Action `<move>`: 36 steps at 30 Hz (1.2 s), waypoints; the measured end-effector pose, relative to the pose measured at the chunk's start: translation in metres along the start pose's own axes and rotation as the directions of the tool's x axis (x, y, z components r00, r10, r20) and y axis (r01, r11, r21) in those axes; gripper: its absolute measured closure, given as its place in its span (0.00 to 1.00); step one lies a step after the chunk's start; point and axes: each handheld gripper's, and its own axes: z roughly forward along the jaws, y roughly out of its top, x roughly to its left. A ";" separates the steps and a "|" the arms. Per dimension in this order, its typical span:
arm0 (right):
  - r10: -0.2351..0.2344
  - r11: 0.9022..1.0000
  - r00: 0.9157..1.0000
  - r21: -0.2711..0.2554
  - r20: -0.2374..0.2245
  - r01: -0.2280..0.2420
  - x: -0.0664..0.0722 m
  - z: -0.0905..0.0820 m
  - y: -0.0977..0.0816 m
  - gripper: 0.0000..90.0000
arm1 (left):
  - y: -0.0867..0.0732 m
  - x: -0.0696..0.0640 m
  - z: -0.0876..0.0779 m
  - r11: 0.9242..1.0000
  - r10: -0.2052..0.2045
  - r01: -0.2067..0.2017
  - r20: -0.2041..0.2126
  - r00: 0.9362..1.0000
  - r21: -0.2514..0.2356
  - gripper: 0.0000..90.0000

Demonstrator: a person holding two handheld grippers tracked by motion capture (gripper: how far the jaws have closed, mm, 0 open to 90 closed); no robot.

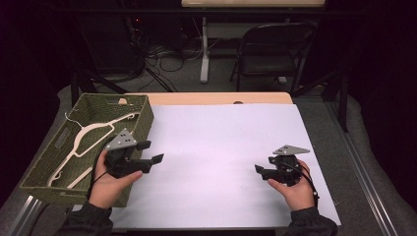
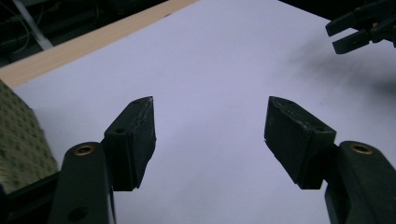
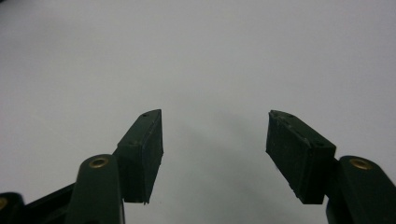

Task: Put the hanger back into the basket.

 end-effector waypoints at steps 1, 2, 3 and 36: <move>-0.004 1.000 1.000 0.003 -0.002 0.004 0.000 0.000 -0.001 0.40 | -0.005 -0.001 0.003 1.000 -0.010 0.010 0.012 1.000 -0.003 0.38; -0.010 1.000 1.000 0.005 -0.002 0.010 0.000 0.001 -0.002 0.40 | -0.011 -0.003 0.006 1.000 -0.021 0.021 0.020 1.000 -0.007 0.38; -0.008 1.000 1.000 0.009 -0.002 0.008 0.001 0.002 -0.004 0.40 | -0.014 -0.004 0.008 1.000 -0.029 0.029 0.026 0.999 -0.009 0.38; -0.129 0.992 0.991 0.010 0.037 0.129 0.005 0.016 -0.021 0.40 | -0.093 -0.028 0.066 0.999 -0.004 0.003 0.027 1.000 0.053 0.39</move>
